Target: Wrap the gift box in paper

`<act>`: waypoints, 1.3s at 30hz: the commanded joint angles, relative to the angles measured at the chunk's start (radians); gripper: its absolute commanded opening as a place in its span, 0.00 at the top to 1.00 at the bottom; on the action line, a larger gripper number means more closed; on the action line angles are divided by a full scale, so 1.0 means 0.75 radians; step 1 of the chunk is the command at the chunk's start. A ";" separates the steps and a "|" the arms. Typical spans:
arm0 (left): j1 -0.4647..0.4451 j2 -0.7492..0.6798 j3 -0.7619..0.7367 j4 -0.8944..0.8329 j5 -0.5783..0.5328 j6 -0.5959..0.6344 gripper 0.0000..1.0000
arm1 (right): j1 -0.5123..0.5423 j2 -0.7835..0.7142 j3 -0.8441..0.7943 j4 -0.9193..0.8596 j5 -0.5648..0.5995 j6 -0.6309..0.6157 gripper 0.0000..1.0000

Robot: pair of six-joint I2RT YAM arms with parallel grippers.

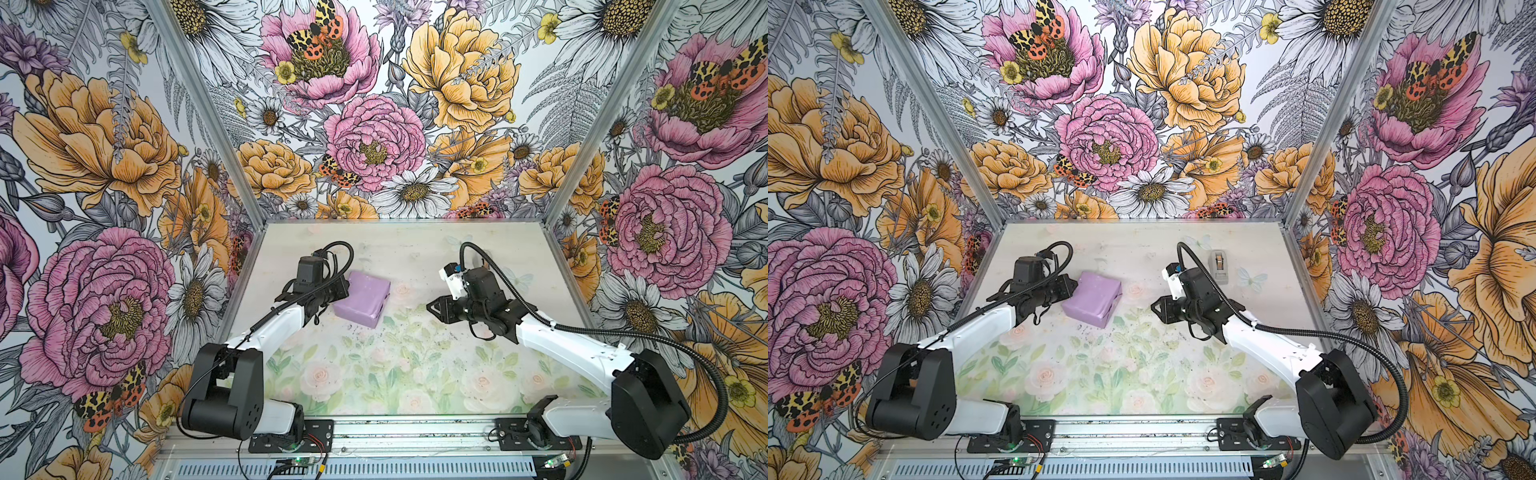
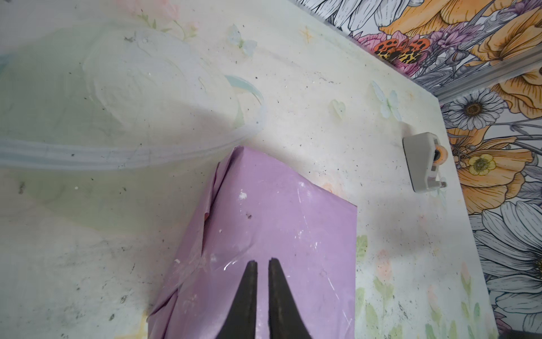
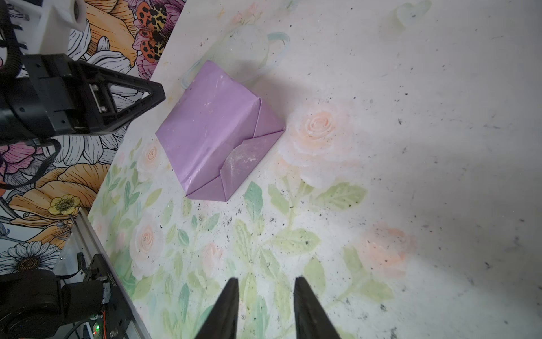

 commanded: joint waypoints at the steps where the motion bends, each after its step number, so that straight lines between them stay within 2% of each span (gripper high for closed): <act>1: -0.009 0.028 -0.008 0.025 0.004 0.021 0.88 | 0.006 0.007 0.045 0.047 -0.012 0.009 0.66; 17: -0.016 0.125 -0.023 0.099 -0.018 0.026 0.90 | 0.008 0.011 0.043 0.048 -0.012 0.006 0.66; 26: -0.065 0.193 0.008 0.096 -0.013 0.035 0.91 | 0.014 0.018 0.048 0.050 -0.018 0.006 0.66; 35: -0.094 0.121 0.017 0.040 0.010 0.039 0.91 | 0.017 0.027 0.061 0.056 -0.026 0.006 0.66; 37: -0.091 0.046 0.022 0.011 -0.020 0.035 0.88 | 0.017 0.033 0.067 0.061 -0.016 0.016 0.66; 39: -0.066 -0.025 0.032 -0.018 -0.052 0.025 0.77 | 0.017 0.054 0.078 0.076 0.005 0.058 0.65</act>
